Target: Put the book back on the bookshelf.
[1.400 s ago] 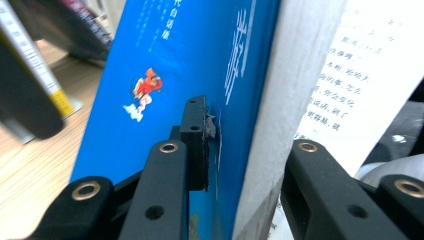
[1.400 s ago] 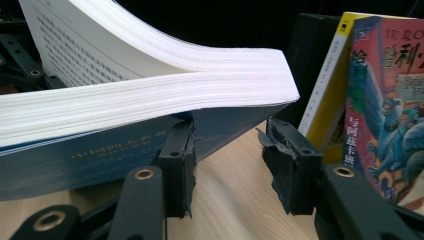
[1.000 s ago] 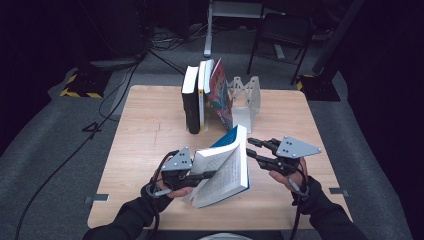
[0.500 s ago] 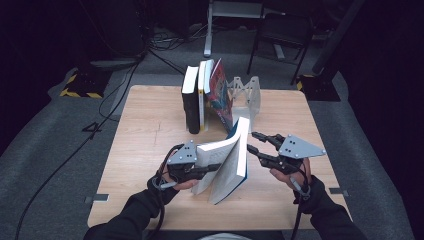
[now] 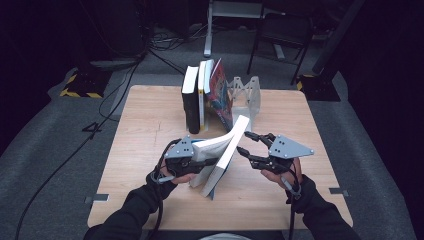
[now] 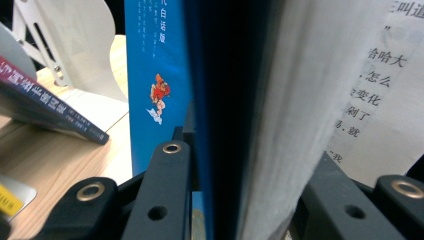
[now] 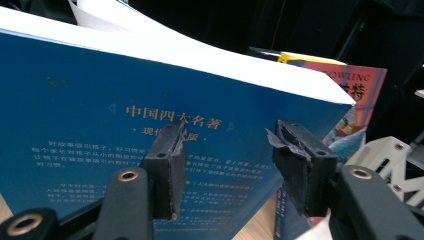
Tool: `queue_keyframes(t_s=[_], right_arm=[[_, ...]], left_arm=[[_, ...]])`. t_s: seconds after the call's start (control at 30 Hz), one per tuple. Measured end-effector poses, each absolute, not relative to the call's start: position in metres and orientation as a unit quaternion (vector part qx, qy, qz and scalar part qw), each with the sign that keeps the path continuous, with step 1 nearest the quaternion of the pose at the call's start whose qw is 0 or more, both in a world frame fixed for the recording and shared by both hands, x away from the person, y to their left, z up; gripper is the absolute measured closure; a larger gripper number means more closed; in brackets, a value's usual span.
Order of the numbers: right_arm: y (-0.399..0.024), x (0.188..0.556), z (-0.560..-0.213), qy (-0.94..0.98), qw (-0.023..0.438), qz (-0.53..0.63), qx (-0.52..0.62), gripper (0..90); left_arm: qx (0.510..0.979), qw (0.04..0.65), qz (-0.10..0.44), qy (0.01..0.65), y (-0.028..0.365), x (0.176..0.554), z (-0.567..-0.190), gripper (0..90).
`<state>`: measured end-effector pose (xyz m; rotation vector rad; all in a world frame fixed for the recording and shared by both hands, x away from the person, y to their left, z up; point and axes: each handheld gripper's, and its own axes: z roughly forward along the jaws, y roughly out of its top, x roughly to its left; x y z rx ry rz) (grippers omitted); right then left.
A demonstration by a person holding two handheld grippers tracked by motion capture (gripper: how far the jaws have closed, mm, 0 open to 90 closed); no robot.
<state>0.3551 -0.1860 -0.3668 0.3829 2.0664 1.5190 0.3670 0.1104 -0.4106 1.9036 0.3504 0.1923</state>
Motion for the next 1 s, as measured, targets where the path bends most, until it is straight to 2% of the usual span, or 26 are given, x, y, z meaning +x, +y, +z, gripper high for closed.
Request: queue_keyframes(t_s=[0.17,0.33,0.6,0.73,1.0], right_arm=[[-0.19,0.362,-0.366,0.763,0.285,0.557,0.163,46.1],[-0.19,0.363,-0.368,0.76,0.286,0.558,0.17,44.3],[-0.178,0.357,-0.377,0.774,0.273,0.551,0.151,42.7],[-0.17,0.356,-0.386,0.792,0.261,0.537,0.13,43.5],[-0.164,0.359,-0.402,0.806,0.242,0.524,0.129,42.4]], left_arm=[[0.802,0.573,0.077,0.147,0.105,0.381,-0.415,72.6],[0.807,0.565,0.09,0.15,0.106,0.376,-0.414,68.6],[0.831,0.52,0.125,0.152,0.113,0.36,-0.416,62.3],[0.847,0.481,0.169,0.152,0.117,0.345,-0.417,59.9],[0.869,0.443,0.168,0.141,0.119,0.328,-0.431,53.8]])
